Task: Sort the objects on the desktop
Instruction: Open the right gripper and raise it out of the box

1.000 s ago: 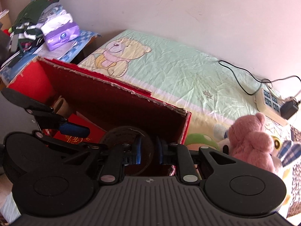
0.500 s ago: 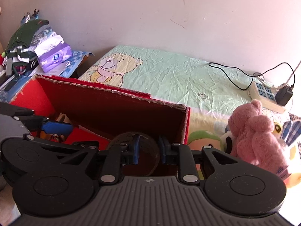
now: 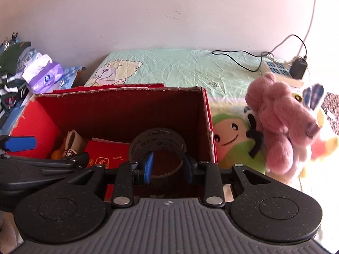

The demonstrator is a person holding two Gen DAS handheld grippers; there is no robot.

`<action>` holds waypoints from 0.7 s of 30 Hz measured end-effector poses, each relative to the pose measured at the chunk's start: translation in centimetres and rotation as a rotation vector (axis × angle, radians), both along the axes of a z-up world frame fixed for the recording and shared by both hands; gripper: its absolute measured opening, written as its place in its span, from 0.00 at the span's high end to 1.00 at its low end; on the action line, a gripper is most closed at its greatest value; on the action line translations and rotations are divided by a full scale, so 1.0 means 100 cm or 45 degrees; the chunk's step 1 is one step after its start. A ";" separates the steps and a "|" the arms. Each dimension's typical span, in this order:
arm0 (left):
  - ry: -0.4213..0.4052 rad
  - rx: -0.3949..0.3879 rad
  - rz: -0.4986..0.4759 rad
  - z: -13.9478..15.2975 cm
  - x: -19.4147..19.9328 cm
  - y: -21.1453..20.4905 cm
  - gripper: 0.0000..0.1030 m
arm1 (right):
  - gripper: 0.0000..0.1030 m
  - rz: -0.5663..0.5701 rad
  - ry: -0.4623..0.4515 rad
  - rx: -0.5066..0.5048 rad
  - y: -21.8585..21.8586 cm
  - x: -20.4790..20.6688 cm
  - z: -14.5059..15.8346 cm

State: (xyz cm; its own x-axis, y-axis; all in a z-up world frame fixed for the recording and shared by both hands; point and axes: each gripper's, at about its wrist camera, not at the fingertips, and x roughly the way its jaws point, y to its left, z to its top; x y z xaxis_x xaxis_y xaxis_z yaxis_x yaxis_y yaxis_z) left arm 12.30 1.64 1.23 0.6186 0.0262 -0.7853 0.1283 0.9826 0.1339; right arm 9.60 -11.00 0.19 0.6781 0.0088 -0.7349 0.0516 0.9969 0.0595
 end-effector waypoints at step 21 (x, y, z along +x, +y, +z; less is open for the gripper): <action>-0.187 -0.039 0.199 0.055 -0.065 -0.010 0.00 | 0.52 0.003 -0.183 0.049 -0.042 -0.062 0.044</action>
State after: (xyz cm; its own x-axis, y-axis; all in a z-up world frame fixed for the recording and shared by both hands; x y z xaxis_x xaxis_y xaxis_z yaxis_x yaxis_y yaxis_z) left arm 5.81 0.66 6.68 0.7169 0.1084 -0.6887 -0.0445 0.9929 0.1100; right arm 3.41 -15.18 4.57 0.7760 0.0369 -0.6296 0.0372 0.9939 0.1042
